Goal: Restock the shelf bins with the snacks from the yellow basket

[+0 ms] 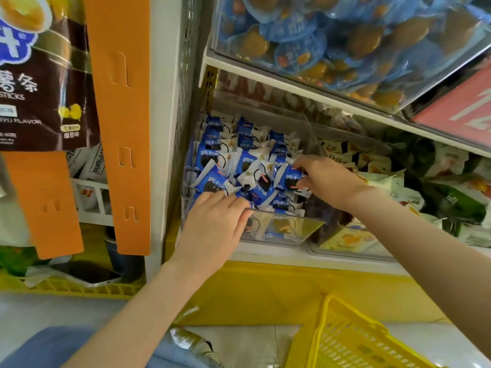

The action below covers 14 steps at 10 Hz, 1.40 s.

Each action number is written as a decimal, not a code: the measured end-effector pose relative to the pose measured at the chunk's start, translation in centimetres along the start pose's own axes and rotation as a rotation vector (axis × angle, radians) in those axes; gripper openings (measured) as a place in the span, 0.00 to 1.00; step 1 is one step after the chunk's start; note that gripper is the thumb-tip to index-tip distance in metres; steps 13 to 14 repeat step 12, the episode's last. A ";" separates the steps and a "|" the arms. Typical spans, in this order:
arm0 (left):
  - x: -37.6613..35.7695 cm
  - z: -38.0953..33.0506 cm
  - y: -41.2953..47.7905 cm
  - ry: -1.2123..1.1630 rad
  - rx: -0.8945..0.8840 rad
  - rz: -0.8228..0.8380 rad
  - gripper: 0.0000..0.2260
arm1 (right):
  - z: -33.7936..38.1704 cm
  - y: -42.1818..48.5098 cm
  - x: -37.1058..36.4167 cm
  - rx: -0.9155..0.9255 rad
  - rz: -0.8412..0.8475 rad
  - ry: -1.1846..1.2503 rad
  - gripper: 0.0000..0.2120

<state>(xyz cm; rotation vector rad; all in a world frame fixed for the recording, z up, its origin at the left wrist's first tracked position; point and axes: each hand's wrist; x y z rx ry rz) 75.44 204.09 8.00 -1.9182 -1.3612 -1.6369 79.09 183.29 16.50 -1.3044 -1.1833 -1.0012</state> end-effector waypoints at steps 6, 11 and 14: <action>1.1 1.1 -1.7 -0.124 0.075 -0.125 0.08 | 3.9 3.7 -2.8 0.169 0.040 0.145 0.26; 1.3 1.3 -1.6 -0.136 0.044 -0.091 0.05 | 3.8 3.7 -3.0 0.359 0.040 0.296 0.24; 1.6 1.1 -1.9 -0.186 0.049 -0.109 0.05 | 4.0 0.3 -2.3 0.289 -0.071 0.379 0.20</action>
Point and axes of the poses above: each hand's wrist, its own y-axis towards the middle knuckle, its own x-axis out of the back of the hand, z = x × y, and after that the axes turned 14 degrees about z, right-handed
